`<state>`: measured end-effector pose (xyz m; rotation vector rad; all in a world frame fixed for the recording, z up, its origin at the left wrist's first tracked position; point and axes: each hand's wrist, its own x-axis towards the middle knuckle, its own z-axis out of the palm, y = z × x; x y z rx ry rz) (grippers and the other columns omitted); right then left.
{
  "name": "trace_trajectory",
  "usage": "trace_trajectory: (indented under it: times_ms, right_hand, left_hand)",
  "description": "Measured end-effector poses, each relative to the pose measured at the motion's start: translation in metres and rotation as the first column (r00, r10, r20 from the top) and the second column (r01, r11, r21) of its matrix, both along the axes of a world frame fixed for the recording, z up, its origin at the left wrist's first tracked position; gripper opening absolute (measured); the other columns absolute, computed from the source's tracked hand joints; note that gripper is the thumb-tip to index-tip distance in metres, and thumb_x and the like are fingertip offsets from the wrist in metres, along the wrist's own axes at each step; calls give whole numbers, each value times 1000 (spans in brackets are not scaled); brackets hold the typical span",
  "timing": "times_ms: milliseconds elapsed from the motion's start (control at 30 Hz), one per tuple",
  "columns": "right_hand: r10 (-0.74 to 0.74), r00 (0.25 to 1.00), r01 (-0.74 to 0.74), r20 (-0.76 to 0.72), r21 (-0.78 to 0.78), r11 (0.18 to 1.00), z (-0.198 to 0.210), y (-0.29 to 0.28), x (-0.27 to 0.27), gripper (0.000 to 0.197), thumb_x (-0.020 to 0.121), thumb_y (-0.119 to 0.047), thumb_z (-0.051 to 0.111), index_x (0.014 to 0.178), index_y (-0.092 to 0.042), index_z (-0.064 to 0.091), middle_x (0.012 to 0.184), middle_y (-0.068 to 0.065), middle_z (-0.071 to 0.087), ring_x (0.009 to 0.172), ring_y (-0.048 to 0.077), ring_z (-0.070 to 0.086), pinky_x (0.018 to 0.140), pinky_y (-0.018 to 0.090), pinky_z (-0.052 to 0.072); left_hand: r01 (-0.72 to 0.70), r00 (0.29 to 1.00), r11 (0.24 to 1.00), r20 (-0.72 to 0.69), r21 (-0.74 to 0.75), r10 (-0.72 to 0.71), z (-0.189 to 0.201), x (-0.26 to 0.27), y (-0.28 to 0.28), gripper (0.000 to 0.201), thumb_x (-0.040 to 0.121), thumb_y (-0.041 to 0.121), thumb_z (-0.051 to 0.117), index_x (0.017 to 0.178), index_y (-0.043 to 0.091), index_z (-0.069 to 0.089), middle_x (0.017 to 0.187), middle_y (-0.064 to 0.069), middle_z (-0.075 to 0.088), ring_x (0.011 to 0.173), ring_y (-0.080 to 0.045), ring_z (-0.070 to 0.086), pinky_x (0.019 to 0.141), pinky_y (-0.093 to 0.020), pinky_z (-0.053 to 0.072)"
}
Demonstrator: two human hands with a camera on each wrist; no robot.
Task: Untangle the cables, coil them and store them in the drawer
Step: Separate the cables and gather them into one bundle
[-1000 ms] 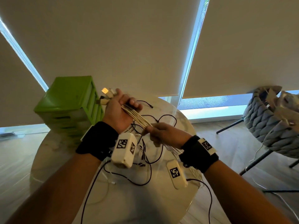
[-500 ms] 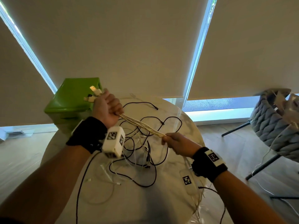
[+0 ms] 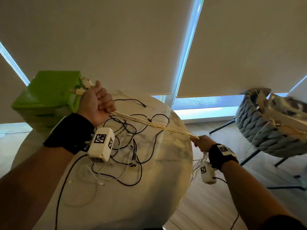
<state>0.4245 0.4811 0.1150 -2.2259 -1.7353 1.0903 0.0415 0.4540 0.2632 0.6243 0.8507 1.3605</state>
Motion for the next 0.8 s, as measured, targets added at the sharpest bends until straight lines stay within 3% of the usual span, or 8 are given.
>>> trace_trajectory:
  times_ms: [100,200,267,367,467,567,667,800]
  right_hand:
    - [-81,981,94,177,-67,993,-13,-5,42,46,94,-53,45,84,-11,62,77,7,59,68,20,54,64,28,41]
    - [-85,877,108,474,-23,994,-27,-12,79,56,92,-61,40,115,-15,62,117,11,57,107,31,54,93,40,43]
    - [-24,838,66,545,-58,996,-29,-15,82,51,90,-59,43,120,-20,59,123,9,48,115,32,47,100,46,39]
    - [158,826,-33,541,-235,971,-12,-21,59,36,87,-42,63,119,-27,55,125,6,42,116,26,45,102,41,40]
    - [204,929,-137,309,-226,964,9,-13,19,52,80,-15,75,126,-28,53,137,10,41,113,24,54,99,36,46]
    - [318,948,-317,-5,40,947,43,-5,-42,31,86,-19,69,116,-25,61,117,8,60,94,18,59,83,26,47]
    - [453,850,-357,-270,337,871,90,-8,-126,20,94,-30,59,113,-28,62,99,-1,65,86,13,61,81,28,50]
    - [637,631,-425,-443,490,761,148,-23,-234,38,95,-39,53,130,-26,53,117,3,64,102,12,61,88,30,52]
  left_hand:
    - [-19,1000,1000,-16,16,19,8,-10,2,62,100,45,30,43,22,32,36,7,21,32,-8,16,38,-20,22]
    - [-37,998,999,-42,17,37,12,-20,2,61,100,45,30,43,22,32,36,8,21,32,-7,17,38,-19,24]
    - [-32,997,999,-66,25,34,9,-19,3,61,99,47,31,44,22,32,36,7,21,32,-7,17,38,-19,23]
    - [-32,995,998,-94,61,38,3,-14,3,60,99,49,33,45,23,32,38,7,22,34,-8,17,41,-22,20]
    - [-18,994,998,-111,56,24,-6,-10,0,60,100,48,32,46,22,33,42,4,25,40,-11,22,47,-24,30]
    - [31,991,999,-133,10,-30,-18,-2,-10,59,100,47,31,47,20,34,48,-1,36,50,-17,39,65,-34,42]
    - [130,977,990,-163,-47,-136,-25,-5,-22,59,98,46,32,45,20,34,46,-1,33,50,-21,43,75,-40,48]
    - [318,901,941,-272,-118,-339,-37,-18,-41,46,91,37,44,48,21,40,41,6,24,39,-12,25,61,-33,35]
